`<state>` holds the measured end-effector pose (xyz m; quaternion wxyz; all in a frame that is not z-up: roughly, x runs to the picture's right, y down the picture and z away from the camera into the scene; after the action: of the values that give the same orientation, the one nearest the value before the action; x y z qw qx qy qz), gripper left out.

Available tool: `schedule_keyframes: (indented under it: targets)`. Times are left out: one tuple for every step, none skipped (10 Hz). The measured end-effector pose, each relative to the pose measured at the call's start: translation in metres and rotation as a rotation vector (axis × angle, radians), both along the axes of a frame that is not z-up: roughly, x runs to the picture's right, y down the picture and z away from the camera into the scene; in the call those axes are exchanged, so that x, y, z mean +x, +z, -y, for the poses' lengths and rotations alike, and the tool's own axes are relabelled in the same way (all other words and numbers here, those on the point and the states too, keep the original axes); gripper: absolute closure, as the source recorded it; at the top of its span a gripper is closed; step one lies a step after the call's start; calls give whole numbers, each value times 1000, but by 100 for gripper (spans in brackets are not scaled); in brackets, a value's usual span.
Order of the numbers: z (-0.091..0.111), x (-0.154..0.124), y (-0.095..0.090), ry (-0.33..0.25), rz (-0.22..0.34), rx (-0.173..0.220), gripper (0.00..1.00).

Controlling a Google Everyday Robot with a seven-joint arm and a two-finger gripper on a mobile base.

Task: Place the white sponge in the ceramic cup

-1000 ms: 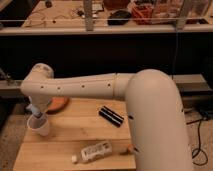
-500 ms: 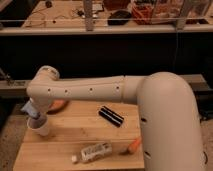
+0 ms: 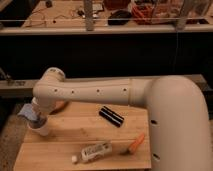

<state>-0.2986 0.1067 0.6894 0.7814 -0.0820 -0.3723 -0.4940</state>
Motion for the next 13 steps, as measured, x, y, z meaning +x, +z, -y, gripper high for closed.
schedule_keyframes:
  targets:
    - [0, 5, -6, -20, 46, 10, 100]
    - [-2, 11, -13, -41, 91, 23, 100]
    - [-3, 16, -15, -50, 105, 28, 100]
    - [-6, 21, -18, -56, 114, 27, 100]
    - [-9, 31, -21, -62, 118, 22, 100]
    - [-11, 36, -23, -66, 115, 14, 100]
    - [-13, 38, -24, -69, 114, 8, 100]
    - [-16, 42, -26, -73, 112, -2, 100]
    - [-17, 46, -27, -74, 106, -9, 100]
    - [-18, 49, -28, -78, 99, -14, 100]
    - [-18, 51, -28, -78, 82, -23, 100]
    - [-16, 52, -26, -84, 57, -32, 100]
    - [-15, 51, -25, -89, 47, -37, 100]
